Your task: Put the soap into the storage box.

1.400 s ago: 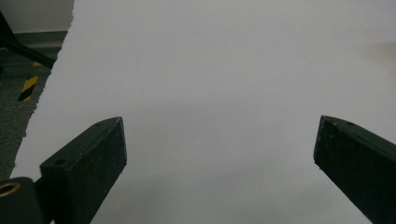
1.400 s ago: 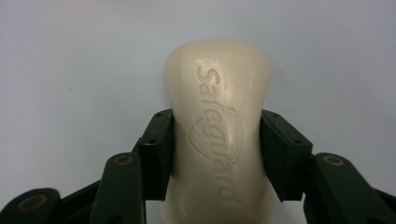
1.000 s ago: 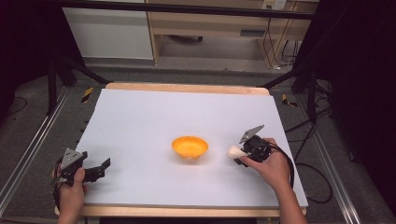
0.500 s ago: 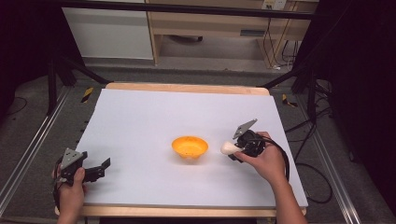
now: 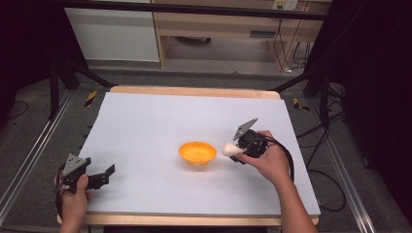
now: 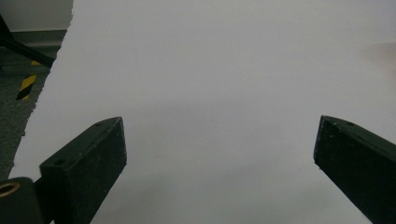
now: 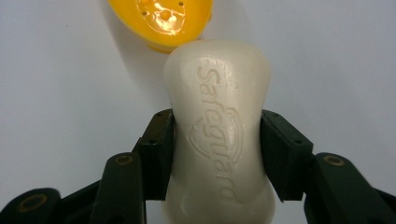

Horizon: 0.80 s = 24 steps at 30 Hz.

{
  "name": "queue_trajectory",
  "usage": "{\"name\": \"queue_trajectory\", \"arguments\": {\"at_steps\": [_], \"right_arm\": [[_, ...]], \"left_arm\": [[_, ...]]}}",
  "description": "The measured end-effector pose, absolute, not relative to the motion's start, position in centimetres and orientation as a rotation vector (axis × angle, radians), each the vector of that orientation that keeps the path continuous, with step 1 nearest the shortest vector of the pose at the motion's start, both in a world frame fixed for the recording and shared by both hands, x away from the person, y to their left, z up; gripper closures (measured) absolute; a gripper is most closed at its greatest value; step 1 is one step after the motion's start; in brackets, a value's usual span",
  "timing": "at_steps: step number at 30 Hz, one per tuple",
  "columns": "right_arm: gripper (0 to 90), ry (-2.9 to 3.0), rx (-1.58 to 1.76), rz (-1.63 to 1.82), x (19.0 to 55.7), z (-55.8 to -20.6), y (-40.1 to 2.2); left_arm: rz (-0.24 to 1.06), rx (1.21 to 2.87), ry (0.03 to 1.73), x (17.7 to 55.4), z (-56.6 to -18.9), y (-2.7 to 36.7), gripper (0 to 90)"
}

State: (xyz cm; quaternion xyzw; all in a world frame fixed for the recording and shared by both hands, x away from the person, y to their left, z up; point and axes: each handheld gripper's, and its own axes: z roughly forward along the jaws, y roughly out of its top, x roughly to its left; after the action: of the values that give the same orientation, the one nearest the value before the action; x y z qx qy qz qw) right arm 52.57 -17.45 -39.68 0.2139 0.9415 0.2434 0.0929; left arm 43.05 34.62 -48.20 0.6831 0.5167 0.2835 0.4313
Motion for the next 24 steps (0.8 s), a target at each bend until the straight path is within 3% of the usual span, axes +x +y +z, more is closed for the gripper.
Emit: {"name": "queue_trajectory", "arguments": {"at_steps": [24], "right_arm": [[49.3,2.816,0.508,0.763,53.8,-38.3,-13.4]], "left_arm": [[0.704,1.700,1.287,43.0,-48.2,34.6,2.0]]}}
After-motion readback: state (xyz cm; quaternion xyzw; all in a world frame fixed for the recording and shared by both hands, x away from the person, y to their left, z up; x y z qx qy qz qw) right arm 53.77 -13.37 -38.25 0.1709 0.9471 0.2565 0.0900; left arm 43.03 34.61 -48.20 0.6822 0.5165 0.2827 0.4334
